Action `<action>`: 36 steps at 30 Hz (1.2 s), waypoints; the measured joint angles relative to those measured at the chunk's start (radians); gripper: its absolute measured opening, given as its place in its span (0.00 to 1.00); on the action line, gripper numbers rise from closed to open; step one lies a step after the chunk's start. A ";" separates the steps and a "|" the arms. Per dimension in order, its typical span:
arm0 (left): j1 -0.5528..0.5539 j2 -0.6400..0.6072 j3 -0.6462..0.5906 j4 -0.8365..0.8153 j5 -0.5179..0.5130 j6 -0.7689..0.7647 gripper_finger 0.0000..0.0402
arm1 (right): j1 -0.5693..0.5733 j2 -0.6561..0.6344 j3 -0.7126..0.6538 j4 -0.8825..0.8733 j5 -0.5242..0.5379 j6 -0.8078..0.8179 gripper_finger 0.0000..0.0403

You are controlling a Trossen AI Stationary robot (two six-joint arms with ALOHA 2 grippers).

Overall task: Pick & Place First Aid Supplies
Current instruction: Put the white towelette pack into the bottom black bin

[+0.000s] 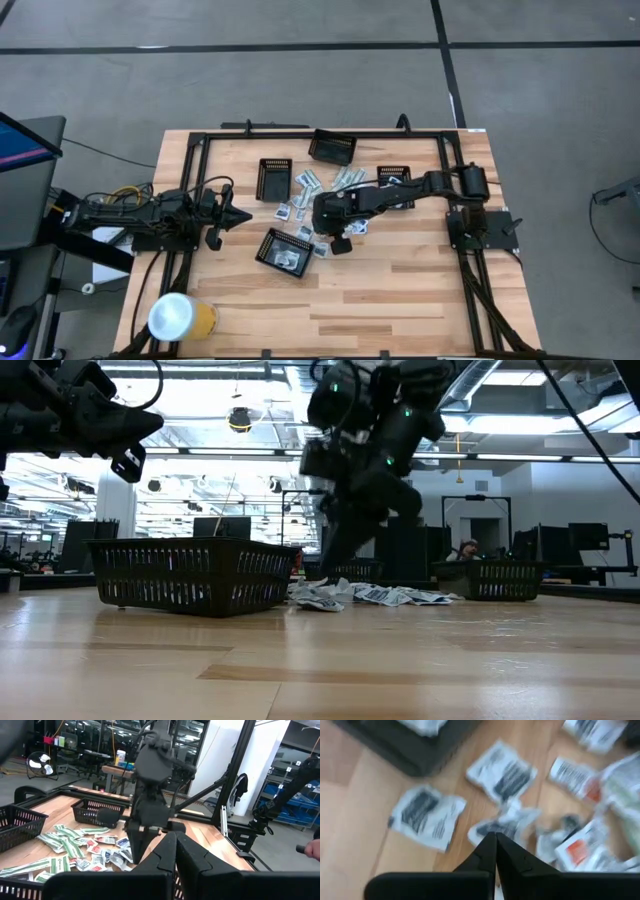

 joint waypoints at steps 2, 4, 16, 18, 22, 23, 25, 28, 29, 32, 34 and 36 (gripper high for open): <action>0.000 0.000 0.000 0.001 0.000 0.000 0.02 | 0.006 -0.022 0.000 -0.006 0.029 0.002 0.00; 0.000 0.000 0.000 0.002 0.000 0.000 0.02 | 0.005 -0.039 0.000 0.000 0.031 0.001 0.00; 0.000 0.000 0.000 0.010 0.000 0.000 0.02 | 0.020 0.017 0.001 0.031 0.027 0.011 0.15; 0.000 0.000 0.000 0.010 0.000 0.000 0.02 | 0.023 0.018 -0.001 0.016 0.029 0.011 0.20; 0.000 0.000 0.000 0.013 0.000 0.000 0.02 | 0.021 0.017 -0.001 0.036 0.030 -0.005 0.29; 0.000 0.000 0.000 0.014 0.000 0.000 0.02 | 0.021 0.017 -0.001 0.035 0.030 -0.005 0.30; 0.000 0.000 0.000 0.014 0.000 0.000 0.02 | 0.015 0.017 -0.001 0.033 0.028 -0.008 0.33; 0.000 0.000 0.000 0.015 0.000 0.000 0.02 | 0.010 0.046 0.001 0.043 0.007 -0.007 0.35; 0.000 0.000 0.000 0.015 0.000 0.000 0.02 | 0.007 0.053 -0.002 0.028 -0.005 -0.007 0.35; 0.000 0.000 0.000 0.015 0.000 0.000 0.02 | 0.005 0.076 0.001 0.049 -0.040 -0.006 0.35; 0.000 0.000 0.000 0.017 0.000 0.000 0.02 | 0.005 0.081 0.000 0.051 -0.052 0.003 0.33; 0.000 0.000 0.000 0.016 0.000 0.000 0.02 | 0.006 0.081 0.000 0.051 -0.052 0.003 0.31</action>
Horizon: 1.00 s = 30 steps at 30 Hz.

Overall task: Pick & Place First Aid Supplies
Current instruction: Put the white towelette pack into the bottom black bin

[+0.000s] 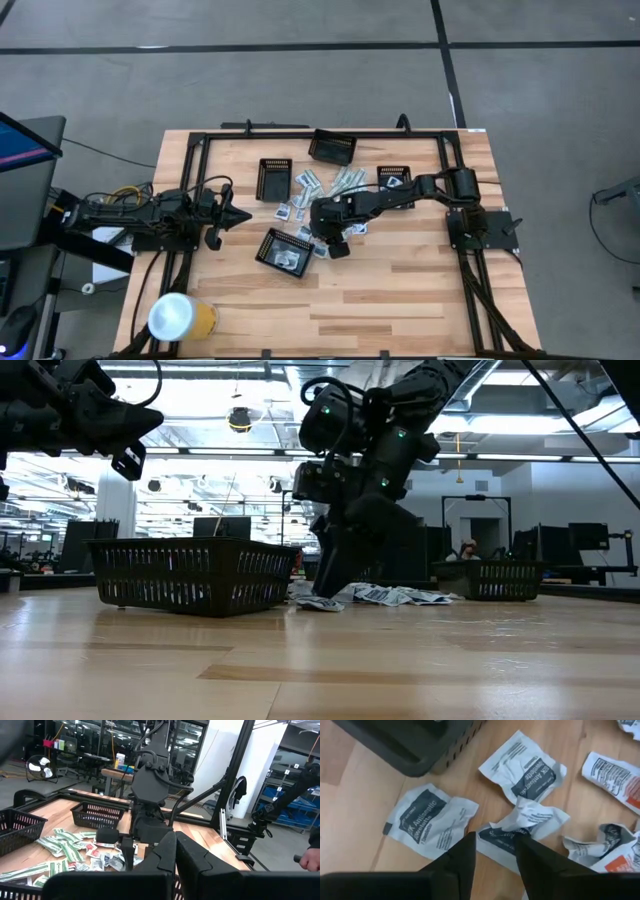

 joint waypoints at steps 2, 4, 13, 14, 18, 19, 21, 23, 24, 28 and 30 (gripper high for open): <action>0.000 0.000 0.000 0.000 0.000 0.000 0.02 | 0.000 0.000 0.000 -0.002 0.001 0.000 0.28; 0.000 0.000 0.000 0.001 0.000 0.000 0.02 | 0.000 0.000 0.000 -0.007 0.001 0.000 0.24; 0.000 0.000 0.000 0.004 0.000 0.000 0.02 | -0.008 0.000 0.000 -0.033 0.000 0.006 0.02; 0.000 0.000 0.000 0.005 0.000 0.000 0.02 | -0.010 0.000 0.000 -0.033 0.000 0.009 0.03; 0.000 0.000 0.000 0.008 0.000 0.000 0.02 | -0.008 -0.001 0.000 -0.034 0.000 0.024 0.01; 0.000 0.000 0.000 0.008 0.000 0.000 0.02 | -0.007 -0.001 0.000 -0.035 0.000 0.026 0.01; 0.000 0.000 0.000 0.009 0.000 0.000 0.02 | -0.003 -0.002 0.000 -0.036 0.000 0.034 0.01; 0.000 0.000 0.000 0.011 0.000 0.000 0.02 | 0.000 -0.002 0.000 -0.038 0.000 0.034 0.03; 0.000 0.000 0.000 0.011 0.000 0.000 0.02 | 0.002 -0.003 0.000 -0.038 0.000 0.034 0.04; 0.000 0.000 0.000 0.012 0.000 0.000 0.02 | 0.005 -0.017 0.000 -0.045 0.000 0.048 0.10; 0.000 0.000 0.000 0.013 0.000 0.000 0.02 | 0.005 -0.022 0.007 -0.045 0.000 0.053 0.13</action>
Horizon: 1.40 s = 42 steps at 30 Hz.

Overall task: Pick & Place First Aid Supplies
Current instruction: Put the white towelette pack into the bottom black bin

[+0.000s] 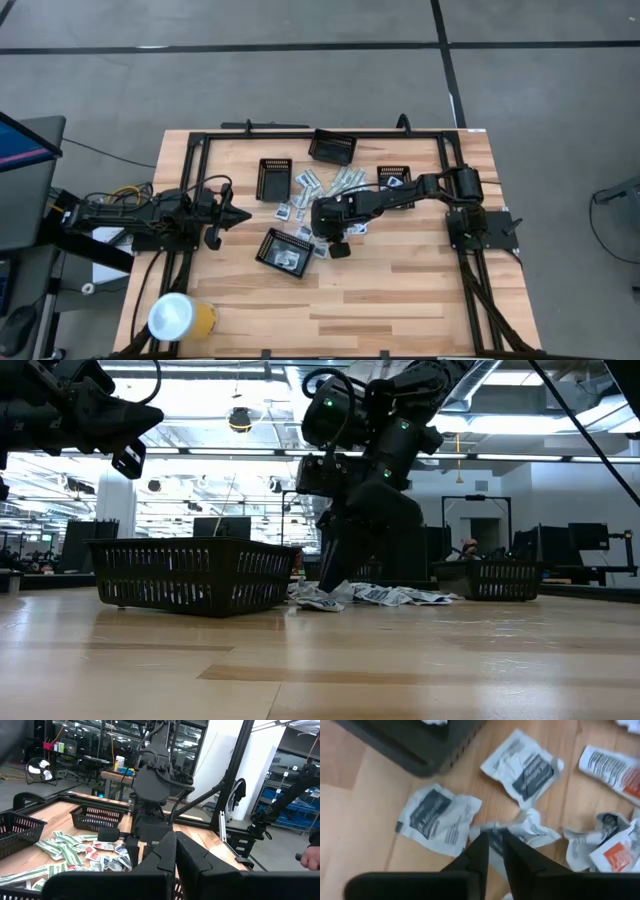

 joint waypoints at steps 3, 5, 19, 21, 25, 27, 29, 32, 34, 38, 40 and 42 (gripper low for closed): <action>0.000 0.000 0.000 0.002 0.000 0.000 0.02 | 0.000 -0.010 0.017 -0.052 0.000 -0.002 0.18; 0.000 0.000 0.000 0.002 0.000 0.000 0.02 | 0.000 -0.014 0.027 -0.037 0.001 -0.013 0.20; 0.000 0.000 0.000 0.003 0.000 0.000 0.02 | 0.027 -0.005 0.025 -0.054 0.001 -0.027 0.40; 0.000 0.000 0.000 0.003 0.000 0.000 0.02 | 0.022 0.004 0.024 -0.067 0.001 -0.027 0.42; 0.000 0.000 0.000 0.003 0.000 0.000 0.02 | 0.013 0.017 0.025 -0.057 0.001 -0.027 0.44; 0.000 0.000 0.000 0.005 0.000 0.000 0.02 | 0.011 0.019 0.023 -0.068 0.001 -0.027 0.43; 0.000 0.000 0.000 0.006 0.000 0.000 0.02 | 0.011 0.020 0.024 -0.059 0.001 -0.027 0.41; 0.000 0.000 0.000 0.006 0.000 0.000 0.02 | 0.011 0.023 0.024 -0.062 0.001 -0.027 0.36; 0.000 0.000 0.000 0.007 0.000 0.000 0.02 | 0.011 0.023 0.024 -0.060 0.001 -0.027 0.32; 0.000 0.000 0.000 0.007 0.000 0.000 0.02 | 0.011 0.023 0.024 -0.061 0.001 -0.027 0.20; 0.000 0.000 0.000 0.007 0.000 0.000 0.02 | 0.011 0.023 0.024 -0.061 0.001 -0.027 0.14; 0.000 0.000 0.000 0.007 0.000 0.000 0.02 | 0.010 0.023 0.024 -0.062 0.002 -0.024 0.07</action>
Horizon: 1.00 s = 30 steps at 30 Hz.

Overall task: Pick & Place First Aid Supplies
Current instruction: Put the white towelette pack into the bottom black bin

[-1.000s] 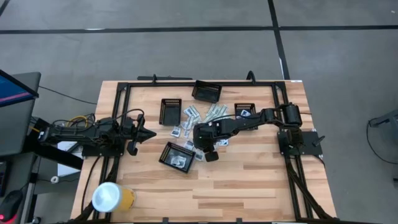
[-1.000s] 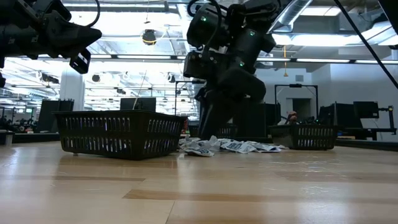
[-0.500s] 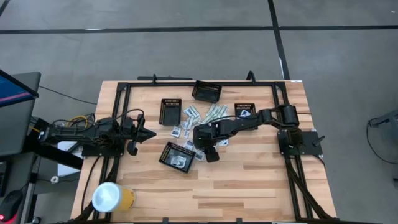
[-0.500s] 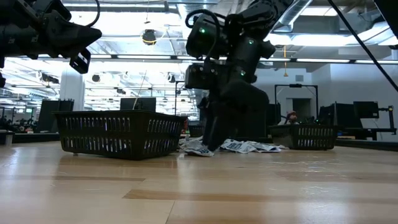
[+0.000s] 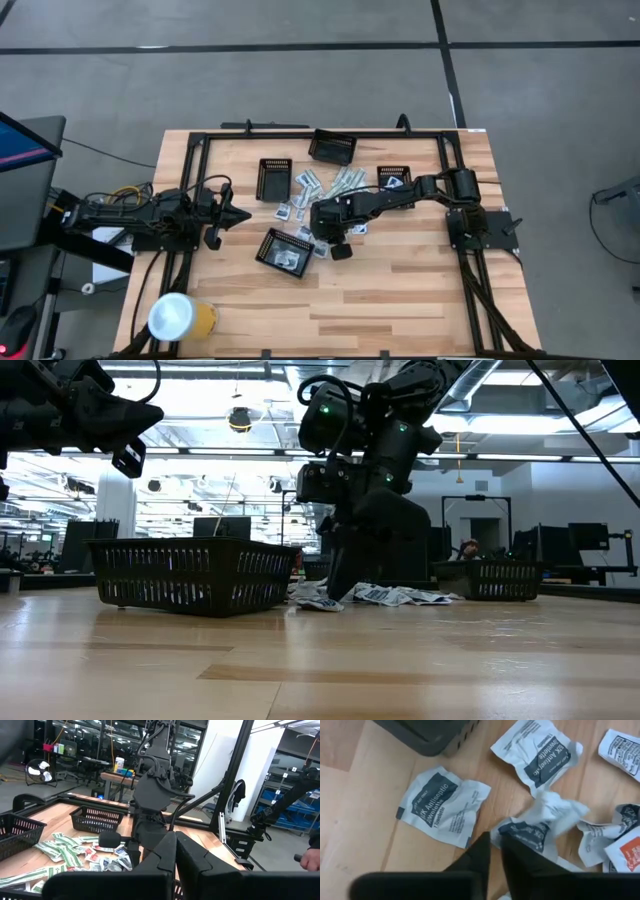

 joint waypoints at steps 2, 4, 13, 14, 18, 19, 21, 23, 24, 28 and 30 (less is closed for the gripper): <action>0.000 0.000 0.000 0.000 0.000 0.000 0.02 | 0.000 0.000 0.000 -0.003 0.001 0.011 0.02; 0.000 0.000 0.000 0.001 0.000 0.000 0.02 | 0.000 0.000 0.000 -0.006 0.001 0.021 0.02; 0.000 0.000 0.000 0.002 0.000 0.000 0.02 | 0.008 -0.008 0.020 -0.041 0.056 0.027 0.00; 0.000 0.000 0.000 0.002 0.000 0.000 0.02 | 0.009 -0.008 0.030 -0.053 0.062 0.026 0.00; 0.000 0.000 0.000 0.002 0.000 0.000 0.02 | 0.008 -0.010 0.064 -0.075 0.084 0.023 0.00; 0.000 0.000 0.000 0.002 0.000 0.000 0.02 | 0.008 -0.010 0.071 -0.082 0.090 0.023 0.00; 0.000 0.000 0.000 0.002 0.000 0.000 0.02 | 0.008 -0.010 0.086 -0.093 0.109 0.020 0.00; 0.000 0.000 0.000 0.002 0.000 0.000 0.02 | 0.008 -0.010 0.099 -0.095 0.127 0.015 0.00; 0.000 0.000 0.000 0.002 0.000 0.000 0.02 | 0.009 -0.010 0.105 -0.102 0.138 0.014 0.00; 0.000 0.000 0.000 0.002 0.000 0.000 0.02 | 0.021 -0.008 0.147 -0.118 0.176 0.012 0.00; 0.000 0.000 0.000 0.002 0.000 0.000 0.02 | 0.030 -0.008 0.177 -0.132 0.193 0.010 0.00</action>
